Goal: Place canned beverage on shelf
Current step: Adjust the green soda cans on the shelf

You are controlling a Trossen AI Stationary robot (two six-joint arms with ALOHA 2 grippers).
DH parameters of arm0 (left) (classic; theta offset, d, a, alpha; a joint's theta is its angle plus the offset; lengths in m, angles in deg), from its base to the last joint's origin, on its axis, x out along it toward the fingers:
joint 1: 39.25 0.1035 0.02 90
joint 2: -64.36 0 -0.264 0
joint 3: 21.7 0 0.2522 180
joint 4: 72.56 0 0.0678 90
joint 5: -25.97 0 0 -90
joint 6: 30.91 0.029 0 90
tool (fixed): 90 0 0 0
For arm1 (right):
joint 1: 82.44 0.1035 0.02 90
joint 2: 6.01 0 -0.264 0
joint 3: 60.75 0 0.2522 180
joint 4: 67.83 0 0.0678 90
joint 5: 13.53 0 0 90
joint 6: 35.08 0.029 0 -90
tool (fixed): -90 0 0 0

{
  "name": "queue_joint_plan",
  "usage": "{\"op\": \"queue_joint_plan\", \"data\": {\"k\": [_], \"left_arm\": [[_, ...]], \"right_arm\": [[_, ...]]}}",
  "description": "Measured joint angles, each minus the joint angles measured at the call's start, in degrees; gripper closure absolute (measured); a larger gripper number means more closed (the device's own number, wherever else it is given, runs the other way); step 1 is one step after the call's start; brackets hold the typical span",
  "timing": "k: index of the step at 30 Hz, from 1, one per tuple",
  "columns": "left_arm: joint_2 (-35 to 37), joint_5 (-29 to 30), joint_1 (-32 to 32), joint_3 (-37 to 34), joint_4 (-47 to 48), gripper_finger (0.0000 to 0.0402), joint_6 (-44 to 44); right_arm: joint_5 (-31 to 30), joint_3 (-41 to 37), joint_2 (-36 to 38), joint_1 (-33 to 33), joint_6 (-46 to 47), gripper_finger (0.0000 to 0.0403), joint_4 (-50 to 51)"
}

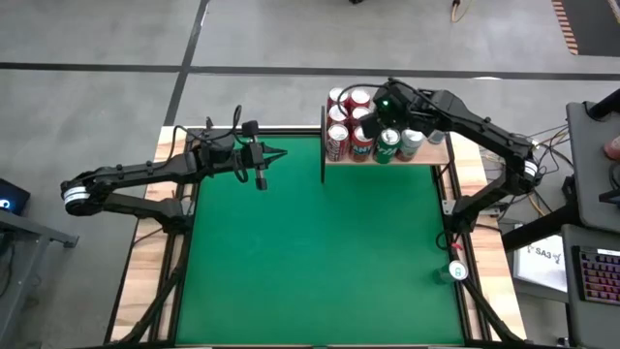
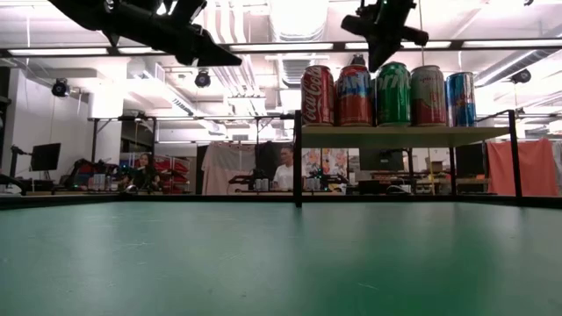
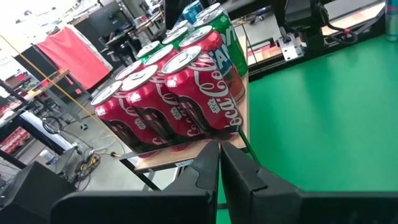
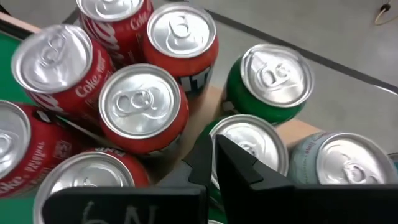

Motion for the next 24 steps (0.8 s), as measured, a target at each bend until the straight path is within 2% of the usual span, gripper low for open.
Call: {"op": "queue_joint_plan", "data": {"k": [4, 11, 15, 24], "left_arm": [[-0.04, -0.01, 0.0, 0.0, -0.37, 0.0402, -0.5], [-0.05, 0.0, 0.0, 0.0, -0.32, 0.0402, -0.78], [-0.04, 0.0, 0.0, 0.0, -0.3, 0.0402, -0.97], [-0.04, 0.0, 0.0, 0.0, -0.51, 0.0402, -0.98]], "right_arm": [[-0.28, 2.05, 0.18, -0.02, -0.25, 0.039, 0.93], [-5.15, 2.23, -0.06, -1.92, 1.24, 0.039, 5.09], [-4.92, 0.57, -0.42, -1.71, 4.16, 0.039, 7.24], [-4.94, -1.4, -0.74, 0.72, 6.02, 0.039, 5.25]]}}
